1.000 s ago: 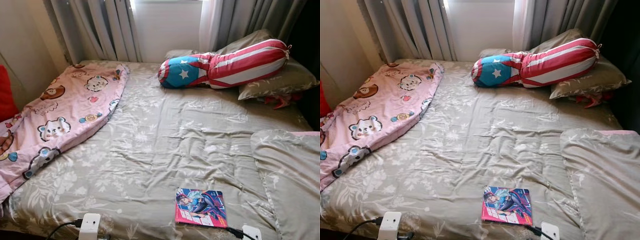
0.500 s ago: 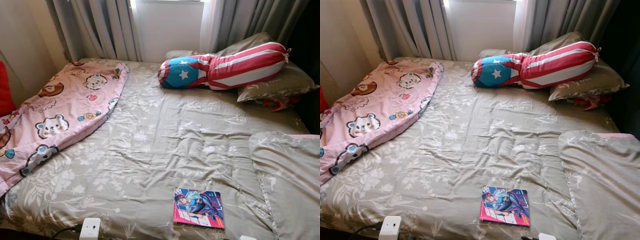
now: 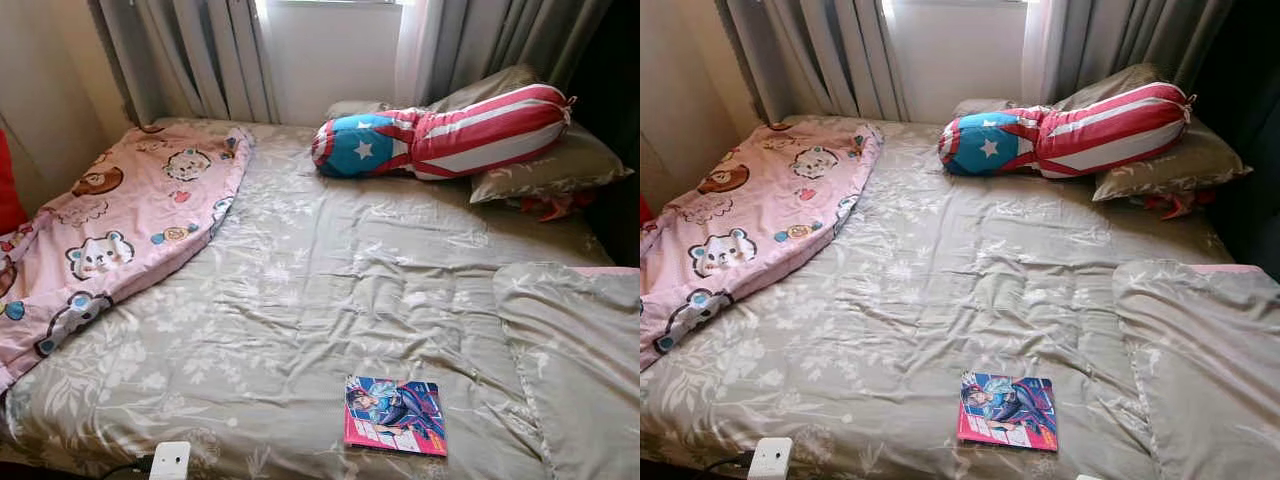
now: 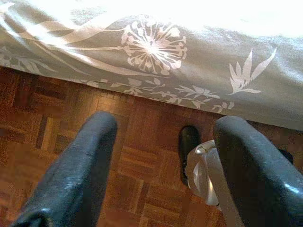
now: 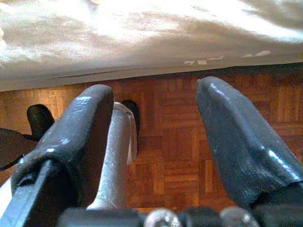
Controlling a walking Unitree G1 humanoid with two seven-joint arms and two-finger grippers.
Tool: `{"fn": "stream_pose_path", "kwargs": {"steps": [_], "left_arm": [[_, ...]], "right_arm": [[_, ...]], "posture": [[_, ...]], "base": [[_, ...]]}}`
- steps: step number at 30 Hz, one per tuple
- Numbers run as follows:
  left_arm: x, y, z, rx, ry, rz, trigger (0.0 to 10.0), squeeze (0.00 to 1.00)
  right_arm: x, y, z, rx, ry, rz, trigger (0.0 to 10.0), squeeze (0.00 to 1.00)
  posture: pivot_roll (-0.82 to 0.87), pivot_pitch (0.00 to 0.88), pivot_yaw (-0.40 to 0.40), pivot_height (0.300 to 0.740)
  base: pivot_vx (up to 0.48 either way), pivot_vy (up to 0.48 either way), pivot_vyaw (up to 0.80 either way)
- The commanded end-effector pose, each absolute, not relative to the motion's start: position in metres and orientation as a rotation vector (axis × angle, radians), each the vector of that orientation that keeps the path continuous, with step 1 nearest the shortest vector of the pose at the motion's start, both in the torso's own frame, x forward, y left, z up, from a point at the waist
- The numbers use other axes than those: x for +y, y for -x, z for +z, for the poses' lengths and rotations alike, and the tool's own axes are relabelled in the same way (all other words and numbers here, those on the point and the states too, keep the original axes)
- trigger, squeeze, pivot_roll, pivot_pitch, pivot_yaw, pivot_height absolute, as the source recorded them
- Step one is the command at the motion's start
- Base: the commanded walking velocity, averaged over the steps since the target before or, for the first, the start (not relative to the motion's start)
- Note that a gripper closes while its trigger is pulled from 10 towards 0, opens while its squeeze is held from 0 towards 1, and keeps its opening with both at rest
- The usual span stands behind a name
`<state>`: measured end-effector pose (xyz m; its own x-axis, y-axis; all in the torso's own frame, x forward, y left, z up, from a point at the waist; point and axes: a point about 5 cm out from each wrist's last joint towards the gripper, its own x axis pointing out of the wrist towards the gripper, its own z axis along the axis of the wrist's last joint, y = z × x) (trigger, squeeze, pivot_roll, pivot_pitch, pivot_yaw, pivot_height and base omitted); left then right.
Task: Clean up the room
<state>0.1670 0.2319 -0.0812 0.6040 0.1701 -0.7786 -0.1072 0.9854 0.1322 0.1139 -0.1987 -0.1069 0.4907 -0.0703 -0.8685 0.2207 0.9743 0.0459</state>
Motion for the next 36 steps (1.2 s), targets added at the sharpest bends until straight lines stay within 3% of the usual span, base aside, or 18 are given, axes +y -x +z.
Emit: {"fn": "stream_pose_path", "kwargs": {"steps": [1, 2, 14, 29, 36], "left_arm": [[0.2359, -0.1603, -0.0837, 0.943, -0.078, 0.178, 9.4, 0.0], [0.2356, -0.1607, -0.0837, 0.944, -0.079, 0.175, 10.0, 0.0], [0.2362, -0.1616, -0.0834, 0.953, -0.088, 0.177, 10.0, 0.0], [0.2371, -0.1625, -0.0829, 0.952, -0.097, 0.176, 10.0, 0.0], [0.235, -0.1636, -0.083, 0.95, -0.09, 0.168, 10.0, 0.0]], "right_arm": [[-0.1988, -0.1153, -0.1064, 1.039, -0.154, -0.173, 10.0, 0.0], [-0.199, -0.1154, -0.1063, 1.037, -0.157, -0.176, 10.0, 0.0], [-0.1992, -0.1166, -0.1056, 1.026, -0.148, -0.153, 10.0, 0.0], [-0.1976, -0.1123, -0.107, 1.038, -0.145, -0.139, 10.0, 0.0], [-0.1987, -0.1121, -0.1072, 1.051, -0.138, -0.14, 10.0, 0.0]], "posture": [[0.02, 0.0, -0.02, 0.74], [0.01, 0.0, -0.02, 0.74], [0.02, 0.0, -0.019, 0.74], [0.01, 0.0, -0.009, 0.74], [0.01, 0.0, -0.014, 0.74]], "base": [[0.0, 0.0, 0.0], [0.0, 0.0, 0.0], [0.0, 0.0, 0.0], [0.0, 0.0, 0.8], [0.0, 0.0, 0.08]]}}
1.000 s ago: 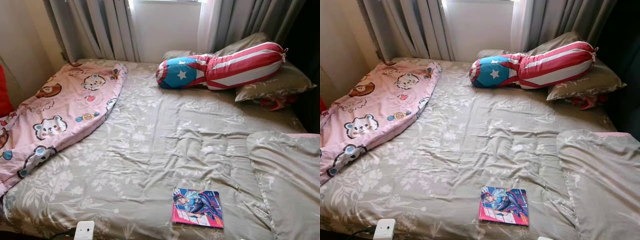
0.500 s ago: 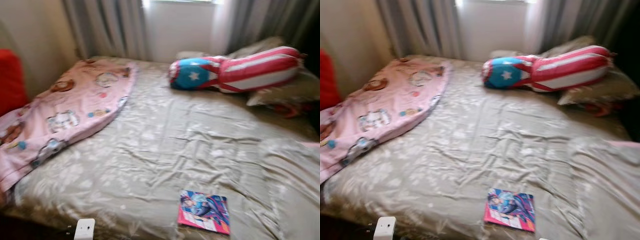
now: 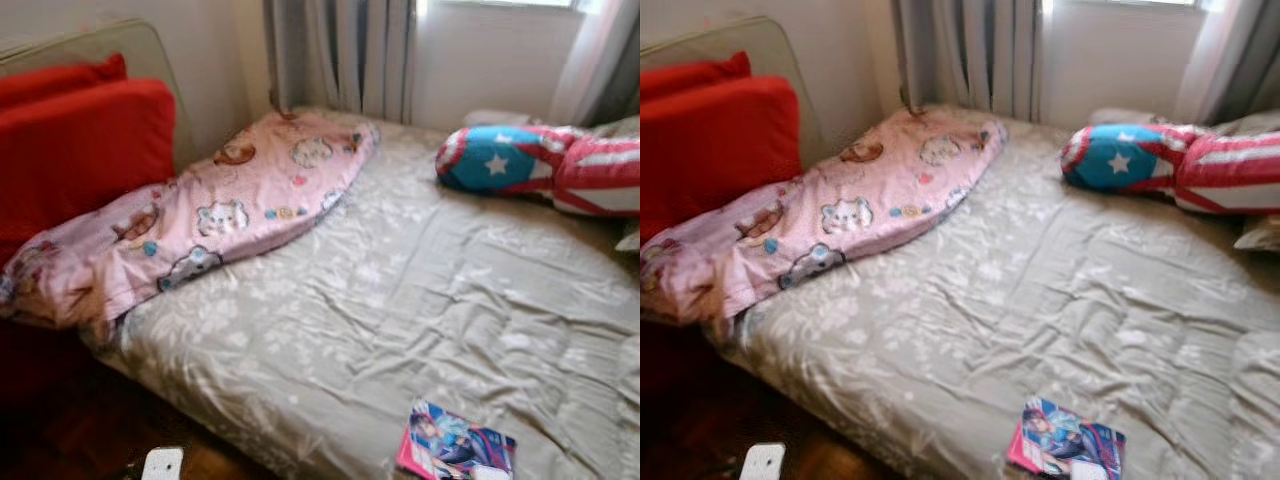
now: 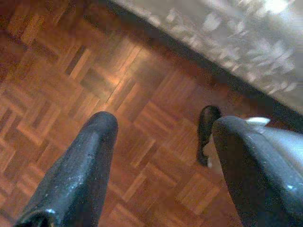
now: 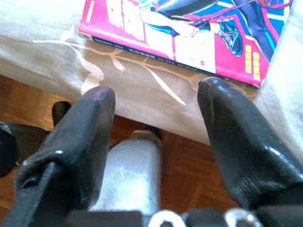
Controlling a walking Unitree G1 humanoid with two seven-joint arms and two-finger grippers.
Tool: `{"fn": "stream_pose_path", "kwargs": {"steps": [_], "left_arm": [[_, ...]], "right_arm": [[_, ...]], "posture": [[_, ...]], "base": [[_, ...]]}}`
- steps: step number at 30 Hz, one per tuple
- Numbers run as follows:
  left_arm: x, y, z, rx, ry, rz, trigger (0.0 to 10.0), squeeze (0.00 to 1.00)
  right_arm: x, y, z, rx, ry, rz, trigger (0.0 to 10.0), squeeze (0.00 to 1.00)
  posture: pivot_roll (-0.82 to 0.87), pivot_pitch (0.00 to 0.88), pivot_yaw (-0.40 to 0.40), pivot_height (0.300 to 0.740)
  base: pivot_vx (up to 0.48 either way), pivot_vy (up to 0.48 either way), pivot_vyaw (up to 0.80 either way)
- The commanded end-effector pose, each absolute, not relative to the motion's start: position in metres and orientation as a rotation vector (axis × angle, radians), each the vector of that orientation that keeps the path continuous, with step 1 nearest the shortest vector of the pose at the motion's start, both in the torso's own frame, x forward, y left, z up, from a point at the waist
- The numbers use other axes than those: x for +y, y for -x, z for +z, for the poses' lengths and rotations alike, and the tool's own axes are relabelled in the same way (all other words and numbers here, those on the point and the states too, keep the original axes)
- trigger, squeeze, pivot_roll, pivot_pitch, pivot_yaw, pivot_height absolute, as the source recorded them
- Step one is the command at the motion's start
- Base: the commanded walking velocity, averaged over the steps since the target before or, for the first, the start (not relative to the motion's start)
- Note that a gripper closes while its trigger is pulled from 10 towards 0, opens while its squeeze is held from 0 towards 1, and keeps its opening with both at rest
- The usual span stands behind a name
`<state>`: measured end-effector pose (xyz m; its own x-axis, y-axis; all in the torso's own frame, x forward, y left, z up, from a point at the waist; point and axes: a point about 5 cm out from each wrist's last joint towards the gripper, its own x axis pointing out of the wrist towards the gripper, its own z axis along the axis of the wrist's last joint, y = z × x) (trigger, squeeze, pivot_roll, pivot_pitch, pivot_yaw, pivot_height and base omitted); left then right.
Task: Clean up the room
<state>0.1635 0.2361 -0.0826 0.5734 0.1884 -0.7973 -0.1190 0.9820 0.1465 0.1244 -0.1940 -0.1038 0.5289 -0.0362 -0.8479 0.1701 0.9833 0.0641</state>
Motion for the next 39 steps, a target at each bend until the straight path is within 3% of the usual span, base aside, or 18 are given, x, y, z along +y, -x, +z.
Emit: {"fn": "stream_pose_path", "kwargs": {"steps": [1, 9, 39], "left_arm": [[0.2349, -0.1636, -0.0829, 0.949, -0.09, 0.168, 10.0, 0.0], [0.2329, -0.1612, -0.0846, 0.963, -0.087, 0.162, 10.0, 0.0], [0.2314, -0.1628, -0.0843, 0.956, -0.071, 0.17, 10.0, 0.0]], "right_arm": [[-0.1987, -0.1122, -0.1072, 1.05, -0.139, -0.14, 10.0, 0.0], [-0.1996, -0.1115, -0.1072, 1.051, -0.14, -0.141, 10.0, 0.0], [-0.2007, -0.115, -0.106, 1.042, -0.141, -0.134, 10.0, 0.0]], "posture": [[0.01, 0.0, -0.014, 0.74], [0.01, 0.0, -0.015, 0.74], [0.02, 0.0, -0.024, 0.74]], "base": [[0.0, 0.0, 0.0], [0.0, 0.0, 0.0], [0.0, 0.337, 0.0]]}}
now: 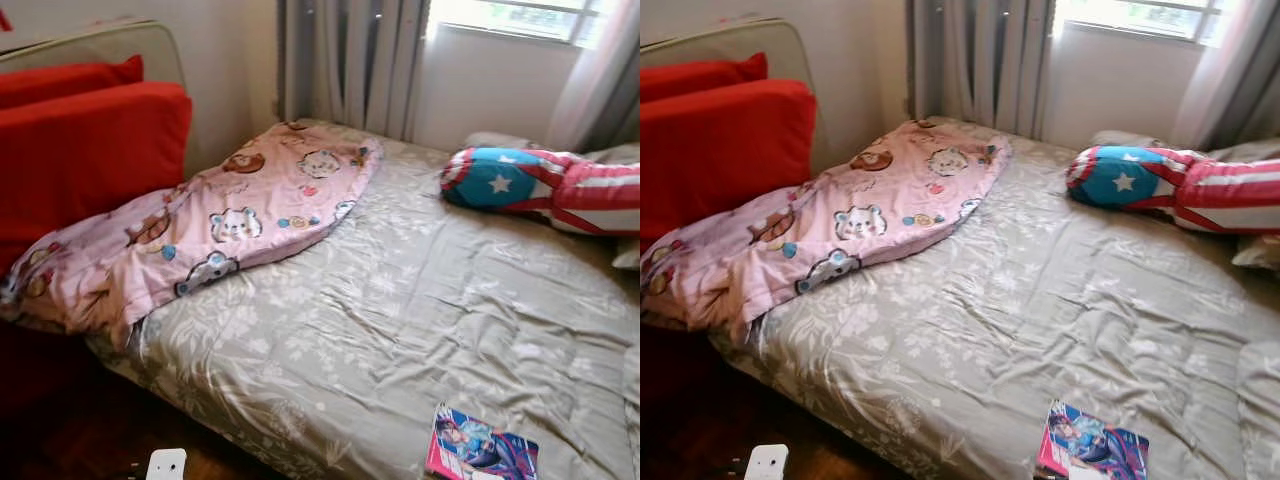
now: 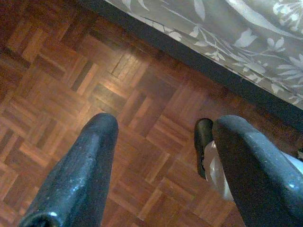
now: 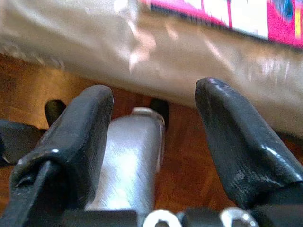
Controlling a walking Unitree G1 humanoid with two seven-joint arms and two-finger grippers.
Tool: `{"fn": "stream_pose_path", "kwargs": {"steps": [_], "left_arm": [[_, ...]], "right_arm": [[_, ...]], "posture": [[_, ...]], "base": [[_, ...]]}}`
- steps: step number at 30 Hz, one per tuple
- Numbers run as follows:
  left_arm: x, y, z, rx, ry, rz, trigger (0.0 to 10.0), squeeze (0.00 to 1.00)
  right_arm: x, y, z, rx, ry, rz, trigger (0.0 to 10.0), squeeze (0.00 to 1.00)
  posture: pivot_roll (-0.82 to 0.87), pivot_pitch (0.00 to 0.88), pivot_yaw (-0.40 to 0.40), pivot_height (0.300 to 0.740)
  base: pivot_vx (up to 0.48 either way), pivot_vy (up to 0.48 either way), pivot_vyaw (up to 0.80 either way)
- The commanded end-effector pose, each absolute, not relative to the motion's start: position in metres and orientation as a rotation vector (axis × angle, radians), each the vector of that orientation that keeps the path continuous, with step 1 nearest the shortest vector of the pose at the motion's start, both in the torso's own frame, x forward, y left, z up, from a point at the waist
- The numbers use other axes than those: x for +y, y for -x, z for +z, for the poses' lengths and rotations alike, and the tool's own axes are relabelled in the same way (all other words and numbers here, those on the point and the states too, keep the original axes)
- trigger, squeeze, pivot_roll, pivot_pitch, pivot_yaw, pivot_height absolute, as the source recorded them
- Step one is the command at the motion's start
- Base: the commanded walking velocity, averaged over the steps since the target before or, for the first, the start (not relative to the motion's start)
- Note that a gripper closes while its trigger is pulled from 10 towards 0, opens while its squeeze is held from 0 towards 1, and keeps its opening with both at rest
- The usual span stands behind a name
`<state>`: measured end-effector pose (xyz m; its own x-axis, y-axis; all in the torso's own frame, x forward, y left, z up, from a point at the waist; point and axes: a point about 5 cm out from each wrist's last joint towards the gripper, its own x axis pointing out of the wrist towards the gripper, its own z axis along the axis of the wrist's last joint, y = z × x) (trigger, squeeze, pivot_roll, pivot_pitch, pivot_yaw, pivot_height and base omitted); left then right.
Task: Clean up the room
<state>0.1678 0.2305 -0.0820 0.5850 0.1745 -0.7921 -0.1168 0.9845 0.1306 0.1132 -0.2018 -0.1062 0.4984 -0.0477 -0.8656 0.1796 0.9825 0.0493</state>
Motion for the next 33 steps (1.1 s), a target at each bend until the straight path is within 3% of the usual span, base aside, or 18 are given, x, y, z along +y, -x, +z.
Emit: {"fn": "stream_pose_path", "kwargs": {"steps": [1, 33], "left_arm": [[0.2315, -0.163, -0.0842, 0.956, -0.071, 0.17, 10.0, 0.0], [0.2327, -0.1636, -0.0837, 0.955, -0.076, 0.17, 10.0, 0.0]], "right_arm": [[-0.2005, -0.1152, -0.106, 1.042, -0.141, -0.134, 10.0, 0.0], [-0.1997, -0.1161, -0.1059, 1.044, -0.127, -0.123, 10.0, 0.0]], "posture": [[0.02, 0.0, -0.024, 0.74], [0.03, 0.0, -0.026, 0.74]], "base": [[0.0, 0.337, 0.0], [0.0, 0.394, 0.0]]}}
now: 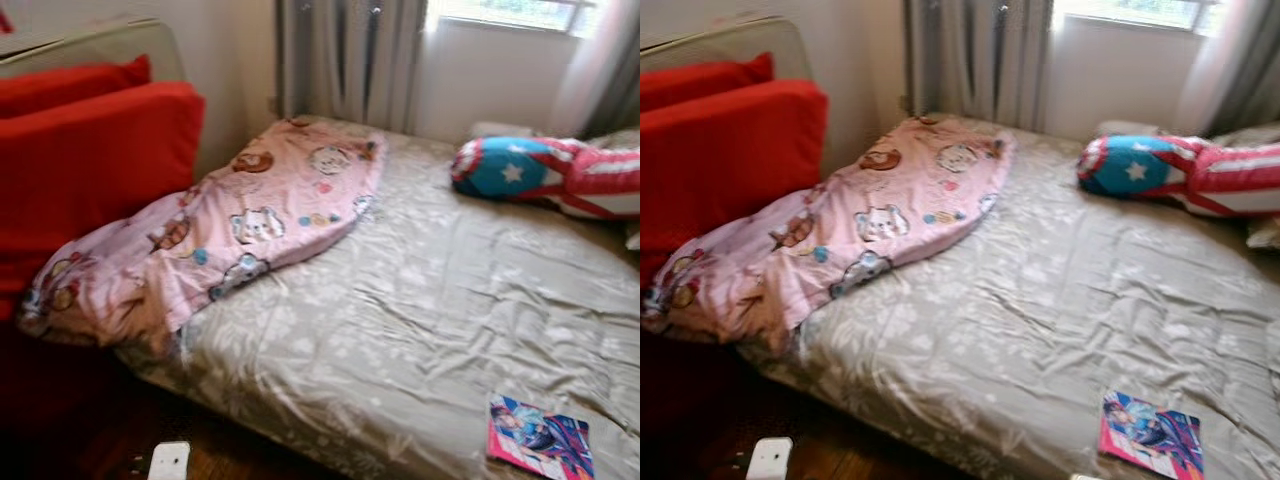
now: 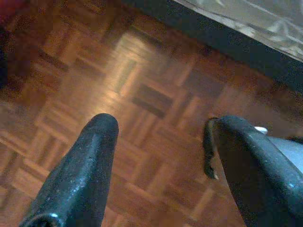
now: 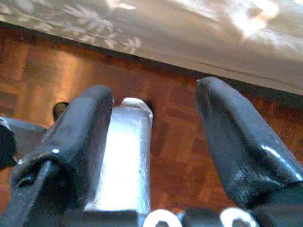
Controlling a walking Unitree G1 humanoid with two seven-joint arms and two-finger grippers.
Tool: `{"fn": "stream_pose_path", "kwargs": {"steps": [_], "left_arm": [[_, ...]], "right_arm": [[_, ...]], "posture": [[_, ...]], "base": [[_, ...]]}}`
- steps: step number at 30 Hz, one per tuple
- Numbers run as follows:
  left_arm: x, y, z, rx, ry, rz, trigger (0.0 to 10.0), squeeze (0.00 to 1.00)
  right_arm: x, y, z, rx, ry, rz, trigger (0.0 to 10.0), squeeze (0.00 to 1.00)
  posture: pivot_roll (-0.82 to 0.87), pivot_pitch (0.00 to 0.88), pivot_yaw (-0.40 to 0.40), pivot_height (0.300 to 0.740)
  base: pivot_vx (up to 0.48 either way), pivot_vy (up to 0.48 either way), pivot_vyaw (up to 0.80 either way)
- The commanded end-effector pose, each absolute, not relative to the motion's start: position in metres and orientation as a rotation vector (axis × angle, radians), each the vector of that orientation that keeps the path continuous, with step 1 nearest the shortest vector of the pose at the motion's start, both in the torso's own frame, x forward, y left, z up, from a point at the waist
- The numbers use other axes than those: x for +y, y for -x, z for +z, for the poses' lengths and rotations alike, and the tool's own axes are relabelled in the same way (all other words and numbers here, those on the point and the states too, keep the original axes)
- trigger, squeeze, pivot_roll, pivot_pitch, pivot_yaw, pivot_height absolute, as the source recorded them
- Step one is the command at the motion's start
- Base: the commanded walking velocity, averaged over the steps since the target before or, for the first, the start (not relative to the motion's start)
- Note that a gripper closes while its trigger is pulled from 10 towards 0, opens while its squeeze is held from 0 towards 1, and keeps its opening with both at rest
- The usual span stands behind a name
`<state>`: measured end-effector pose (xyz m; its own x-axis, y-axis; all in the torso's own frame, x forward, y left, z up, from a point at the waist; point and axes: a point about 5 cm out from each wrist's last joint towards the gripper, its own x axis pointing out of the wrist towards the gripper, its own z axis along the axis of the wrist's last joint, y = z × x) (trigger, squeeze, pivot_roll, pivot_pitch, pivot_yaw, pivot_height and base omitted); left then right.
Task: Clean up the room
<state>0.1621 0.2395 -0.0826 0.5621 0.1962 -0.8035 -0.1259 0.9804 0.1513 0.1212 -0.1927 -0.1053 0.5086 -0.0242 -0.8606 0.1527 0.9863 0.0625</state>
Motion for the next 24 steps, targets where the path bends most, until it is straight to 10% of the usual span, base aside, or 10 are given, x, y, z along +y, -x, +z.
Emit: {"fn": "stream_pose_path", "kwargs": {"steps": [1, 24], "left_arm": [[0.2326, -0.1636, -0.0837, 0.955, -0.076, 0.17, 10.0, 0.0], [0.2322, -0.1619, -0.0846, 0.961, -0.078, 0.168, 10.0, 0.0]], "right_arm": [[-0.1998, -0.1161, -0.1059, 1.044, -0.127, -0.122, 10.0, 0.0], [-0.1993, -0.1147, -0.1063, 1.05, -0.12, -0.11, 10.0, 0.0]], "posture": [[0.03, 0.0, -0.026, 0.74], [0.02, 0.0, -0.024, 0.74]], "base": [[0.0, 0.398, 0.0], [0.0, 0.398, 0.0]]}}
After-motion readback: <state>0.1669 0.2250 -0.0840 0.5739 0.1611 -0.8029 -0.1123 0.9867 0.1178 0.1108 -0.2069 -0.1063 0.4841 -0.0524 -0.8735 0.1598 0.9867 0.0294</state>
